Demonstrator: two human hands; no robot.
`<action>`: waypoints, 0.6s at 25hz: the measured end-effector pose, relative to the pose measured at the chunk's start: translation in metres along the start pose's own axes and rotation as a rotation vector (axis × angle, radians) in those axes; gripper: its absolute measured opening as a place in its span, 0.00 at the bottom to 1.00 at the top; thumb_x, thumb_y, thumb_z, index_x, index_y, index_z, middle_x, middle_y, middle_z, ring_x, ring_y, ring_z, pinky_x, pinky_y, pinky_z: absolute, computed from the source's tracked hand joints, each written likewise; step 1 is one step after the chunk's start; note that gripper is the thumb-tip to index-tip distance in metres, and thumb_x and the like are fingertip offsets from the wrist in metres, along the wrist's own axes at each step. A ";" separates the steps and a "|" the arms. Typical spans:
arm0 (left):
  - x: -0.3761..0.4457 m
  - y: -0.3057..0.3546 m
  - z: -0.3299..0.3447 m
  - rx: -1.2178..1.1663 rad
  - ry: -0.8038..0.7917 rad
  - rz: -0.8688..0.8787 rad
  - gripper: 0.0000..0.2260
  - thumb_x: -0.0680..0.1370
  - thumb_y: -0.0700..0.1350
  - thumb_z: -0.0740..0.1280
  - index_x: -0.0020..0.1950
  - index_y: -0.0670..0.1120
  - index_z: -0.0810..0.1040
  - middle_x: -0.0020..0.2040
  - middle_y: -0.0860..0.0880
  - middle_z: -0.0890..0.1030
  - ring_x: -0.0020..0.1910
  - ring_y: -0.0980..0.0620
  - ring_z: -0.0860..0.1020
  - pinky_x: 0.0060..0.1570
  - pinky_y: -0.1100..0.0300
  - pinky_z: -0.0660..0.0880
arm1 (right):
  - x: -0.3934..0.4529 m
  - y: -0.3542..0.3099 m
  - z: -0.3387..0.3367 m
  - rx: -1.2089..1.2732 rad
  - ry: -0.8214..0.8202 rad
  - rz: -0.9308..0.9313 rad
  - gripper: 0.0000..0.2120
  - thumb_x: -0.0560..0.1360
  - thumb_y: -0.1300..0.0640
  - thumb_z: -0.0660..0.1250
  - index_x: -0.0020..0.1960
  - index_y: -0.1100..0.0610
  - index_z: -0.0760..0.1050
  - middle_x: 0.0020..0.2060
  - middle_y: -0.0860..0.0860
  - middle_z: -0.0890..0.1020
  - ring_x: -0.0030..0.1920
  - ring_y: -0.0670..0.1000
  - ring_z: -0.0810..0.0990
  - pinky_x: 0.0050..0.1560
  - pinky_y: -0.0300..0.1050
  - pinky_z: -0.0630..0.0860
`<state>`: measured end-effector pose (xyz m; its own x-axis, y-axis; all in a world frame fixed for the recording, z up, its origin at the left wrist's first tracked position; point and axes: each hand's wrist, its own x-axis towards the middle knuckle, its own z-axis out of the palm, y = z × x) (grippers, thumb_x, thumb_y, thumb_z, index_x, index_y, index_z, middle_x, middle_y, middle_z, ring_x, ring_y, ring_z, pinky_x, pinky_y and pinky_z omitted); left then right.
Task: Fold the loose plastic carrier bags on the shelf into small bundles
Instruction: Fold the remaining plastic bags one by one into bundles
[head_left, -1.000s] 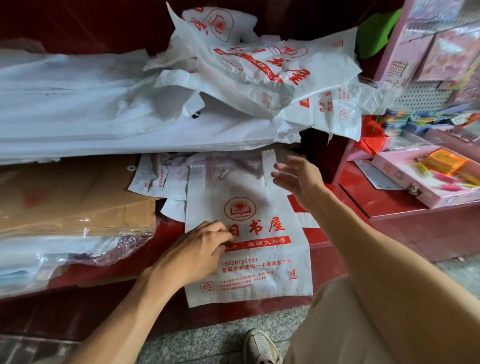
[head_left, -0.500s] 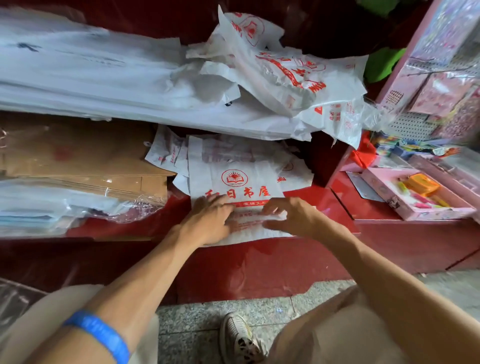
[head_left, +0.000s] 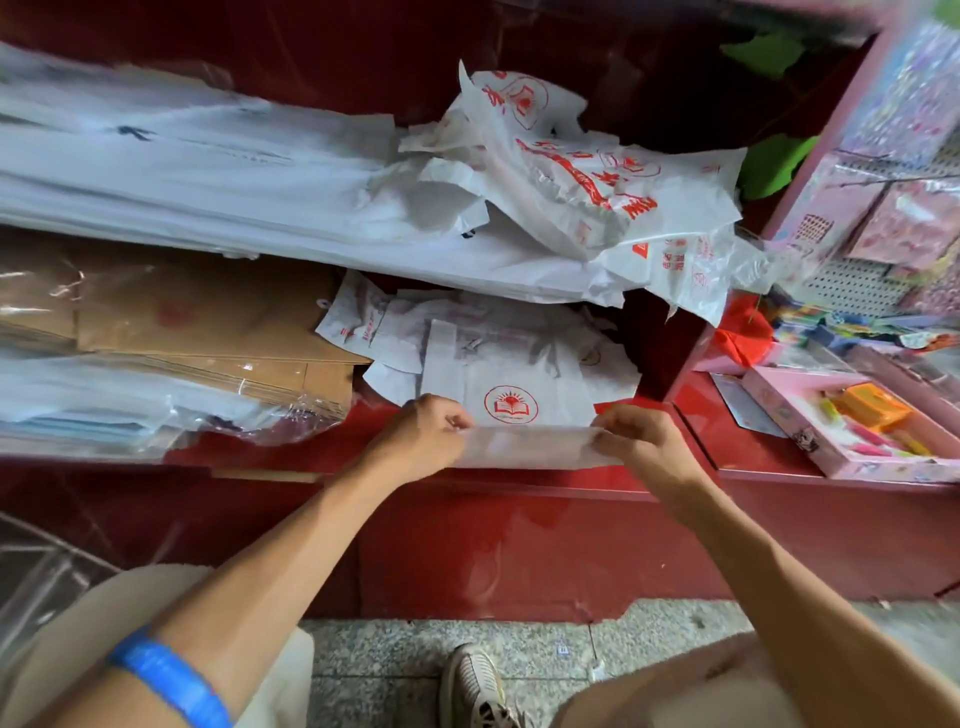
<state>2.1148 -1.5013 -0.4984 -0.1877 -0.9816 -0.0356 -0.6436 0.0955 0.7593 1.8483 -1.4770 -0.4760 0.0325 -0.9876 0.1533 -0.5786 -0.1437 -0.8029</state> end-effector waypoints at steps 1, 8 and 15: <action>0.001 -0.005 -0.006 -0.108 0.040 -0.098 0.04 0.74 0.42 0.69 0.46 0.46 0.83 0.44 0.49 0.83 0.45 0.52 0.79 0.43 0.61 0.73 | 0.001 -0.002 -0.004 0.165 0.031 0.061 0.04 0.72 0.66 0.71 0.41 0.58 0.80 0.31 0.47 0.80 0.32 0.43 0.77 0.33 0.35 0.70; -0.002 -0.017 -0.013 -0.323 0.158 -0.274 0.11 0.73 0.49 0.75 0.52 0.51 0.77 0.48 0.56 0.77 0.53 0.52 0.76 0.47 0.60 0.70 | 0.019 0.027 -0.010 -0.206 -0.214 0.289 0.13 0.71 0.61 0.75 0.30 0.53 0.76 0.21 0.42 0.74 0.24 0.40 0.69 0.26 0.31 0.65; 0.012 -0.022 0.008 -0.154 0.186 -0.223 0.10 0.70 0.41 0.76 0.49 0.48 0.80 0.45 0.51 0.84 0.46 0.49 0.82 0.49 0.52 0.77 | 0.033 0.025 -0.011 0.236 0.104 0.453 0.16 0.70 0.52 0.76 0.53 0.56 0.76 0.38 0.52 0.79 0.27 0.47 0.71 0.25 0.38 0.64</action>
<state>2.1206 -1.5136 -0.5211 0.0931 -0.9903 -0.1034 -0.5314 -0.1372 0.8360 1.8257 -1.5125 -0.4846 -0.2663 -0.9444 -0.1928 -0.3161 0.2746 -0.9081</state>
